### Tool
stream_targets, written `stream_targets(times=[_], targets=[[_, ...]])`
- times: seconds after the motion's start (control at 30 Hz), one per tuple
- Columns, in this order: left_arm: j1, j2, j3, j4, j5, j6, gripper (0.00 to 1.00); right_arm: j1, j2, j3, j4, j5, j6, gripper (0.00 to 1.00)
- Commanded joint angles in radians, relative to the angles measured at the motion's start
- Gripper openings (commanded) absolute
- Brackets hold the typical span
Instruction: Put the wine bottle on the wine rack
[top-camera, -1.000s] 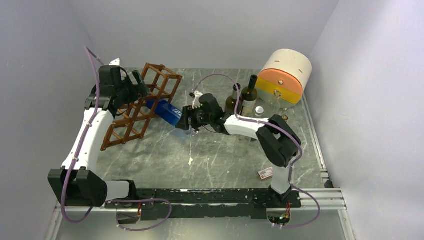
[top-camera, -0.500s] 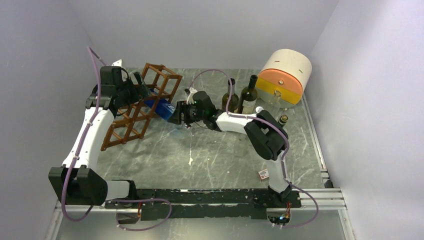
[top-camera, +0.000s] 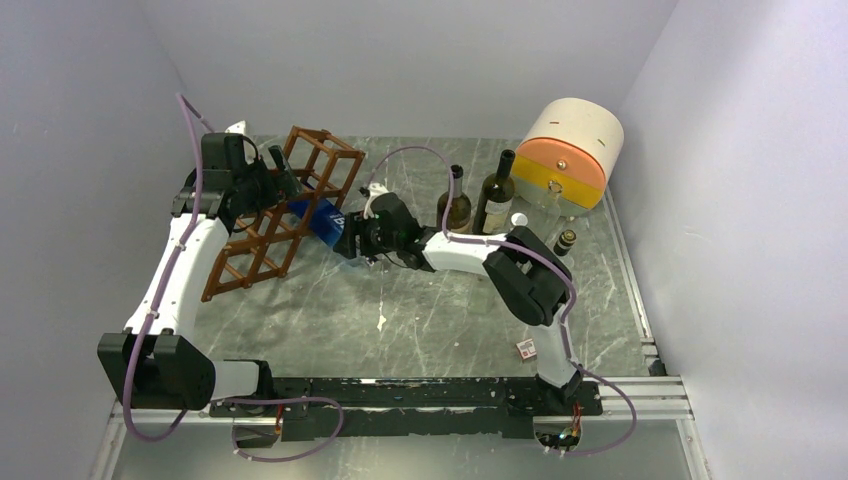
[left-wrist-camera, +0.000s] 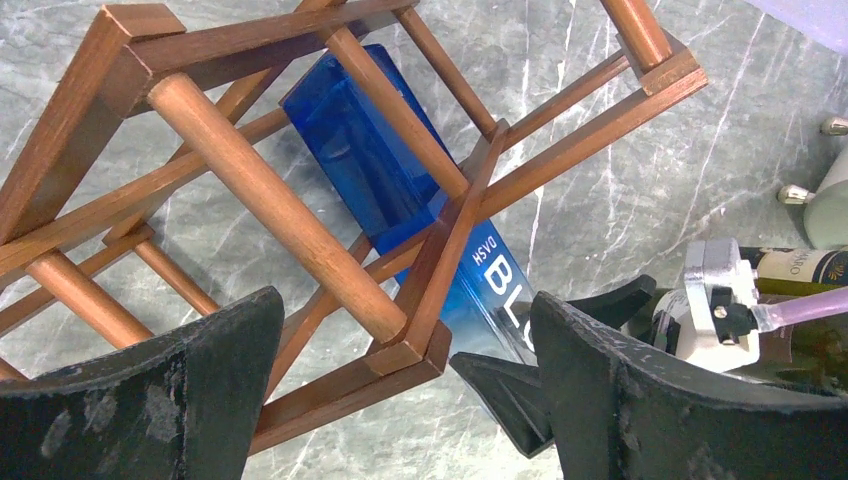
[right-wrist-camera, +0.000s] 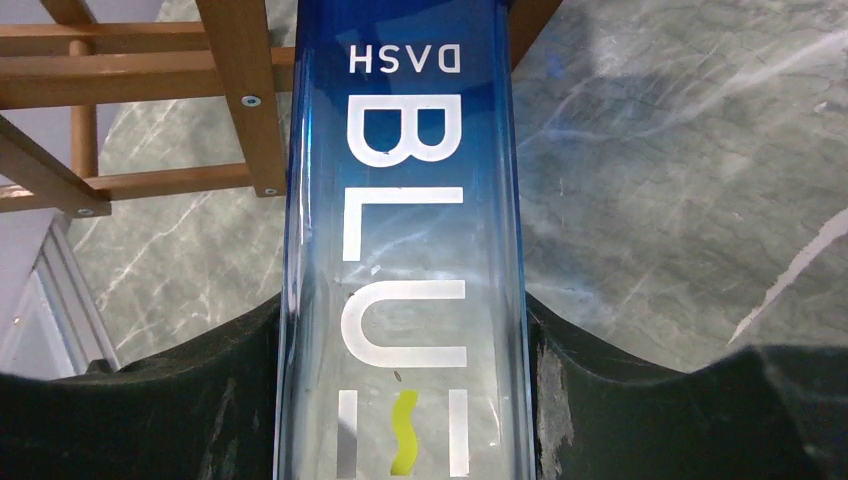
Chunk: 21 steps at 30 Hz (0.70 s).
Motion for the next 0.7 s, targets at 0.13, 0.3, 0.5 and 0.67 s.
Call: stream_targets(times=[0.13,0.3,0.5,0.67], targets=[[0.012,-0.004,0.018,-0.005,0.032,0.013,0.97,0.027,-0.098,0.029,0.132,0.136,-0.088,0.01],[0.012,-0.010,0.019,-0.007,0.036,0.014,0.97,0.049,-0.081,0.028,0.178,0.109,-0.153,0.00],[0.012,-0.018,0.015,-0.007,0.045,0.013,0.97,0.066,-0.066,0.016,0.254,0.112,-0.189,0.00],[0.012,-0.021,0.015,-0.014,0.050,0.017,0.97,0.074,-0.047,0.038,0.260,0.146,-0.210,0.00]])
